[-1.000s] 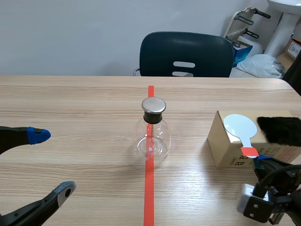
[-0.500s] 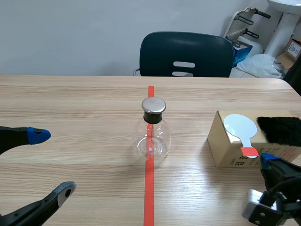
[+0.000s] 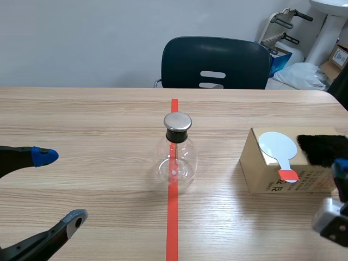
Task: Do the electroscope experiment.
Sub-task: 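Pick up the white charging plate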
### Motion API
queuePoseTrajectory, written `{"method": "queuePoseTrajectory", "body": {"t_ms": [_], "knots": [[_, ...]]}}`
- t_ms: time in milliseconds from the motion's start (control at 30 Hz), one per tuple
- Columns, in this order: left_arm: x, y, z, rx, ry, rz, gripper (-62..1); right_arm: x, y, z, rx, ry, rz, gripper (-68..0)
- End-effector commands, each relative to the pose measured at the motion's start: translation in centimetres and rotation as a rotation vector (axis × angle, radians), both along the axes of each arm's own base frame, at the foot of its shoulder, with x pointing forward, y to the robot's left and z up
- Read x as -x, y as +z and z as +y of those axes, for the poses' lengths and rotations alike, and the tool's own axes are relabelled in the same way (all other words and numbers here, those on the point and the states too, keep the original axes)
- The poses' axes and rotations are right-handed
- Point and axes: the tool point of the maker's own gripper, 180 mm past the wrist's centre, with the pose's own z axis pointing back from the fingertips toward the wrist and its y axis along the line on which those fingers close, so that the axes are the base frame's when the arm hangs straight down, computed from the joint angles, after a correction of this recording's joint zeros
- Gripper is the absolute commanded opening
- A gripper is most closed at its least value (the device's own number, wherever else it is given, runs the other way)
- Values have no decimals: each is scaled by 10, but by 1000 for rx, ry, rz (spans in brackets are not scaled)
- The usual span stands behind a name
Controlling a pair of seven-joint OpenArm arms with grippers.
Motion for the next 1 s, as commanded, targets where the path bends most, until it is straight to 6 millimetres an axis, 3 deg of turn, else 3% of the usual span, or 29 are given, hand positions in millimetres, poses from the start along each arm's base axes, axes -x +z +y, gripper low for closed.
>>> {"method": "queuePoseTrajectory", "body": {"t_ms": [0,333,500,700,967], "knots": [[-3,9,-3,31,5,-23,14,-12,40,-4,10,-1,-134,-656],[-3,9,-3,31,5,-23,14,-26,135,-2,-47,-47,-346,-656],[-3,9,-3,32,6,-23,14,-28,170,2,-81,-61,-419,-656],[-3,9,-3,31,5,-23,14,-31,192,4,-107,-72,-458,-656],[-3,9,-3,31,5,-23,14,-33,199,4,-121,-73,-464,-656]]}}
